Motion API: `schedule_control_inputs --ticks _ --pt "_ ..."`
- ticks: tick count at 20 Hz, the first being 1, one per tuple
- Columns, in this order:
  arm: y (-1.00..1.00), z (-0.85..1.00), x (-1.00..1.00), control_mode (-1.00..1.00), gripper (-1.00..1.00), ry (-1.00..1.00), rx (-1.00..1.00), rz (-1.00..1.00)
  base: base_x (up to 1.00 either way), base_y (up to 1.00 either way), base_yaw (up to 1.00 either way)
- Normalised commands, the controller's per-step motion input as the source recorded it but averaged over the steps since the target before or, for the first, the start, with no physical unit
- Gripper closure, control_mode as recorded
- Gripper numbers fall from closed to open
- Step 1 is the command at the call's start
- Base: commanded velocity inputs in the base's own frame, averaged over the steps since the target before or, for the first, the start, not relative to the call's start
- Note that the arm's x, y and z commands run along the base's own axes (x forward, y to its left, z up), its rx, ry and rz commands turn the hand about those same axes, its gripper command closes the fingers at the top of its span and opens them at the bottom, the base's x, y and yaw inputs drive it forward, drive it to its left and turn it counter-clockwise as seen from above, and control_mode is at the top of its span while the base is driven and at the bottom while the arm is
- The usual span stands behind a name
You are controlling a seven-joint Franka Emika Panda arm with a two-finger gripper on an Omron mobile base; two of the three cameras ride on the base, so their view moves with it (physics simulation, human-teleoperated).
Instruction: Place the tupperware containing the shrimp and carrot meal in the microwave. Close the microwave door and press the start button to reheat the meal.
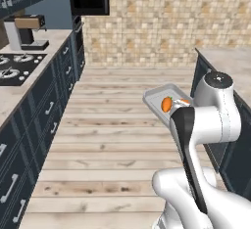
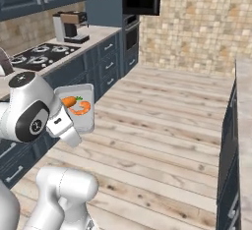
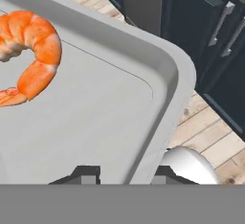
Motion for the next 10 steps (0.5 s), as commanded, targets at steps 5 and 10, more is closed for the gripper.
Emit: schedule_control_inputs --ticks 5,10 --pt "0.00 0.00 0.00 1.00 1.00 0.00 0.00 0.00 1.00 -0.42 0.00" --pt "0.00 0.00 0.00 1.00 1.00 0.00 0.00 0.00 1.00 -0.51 0.00"
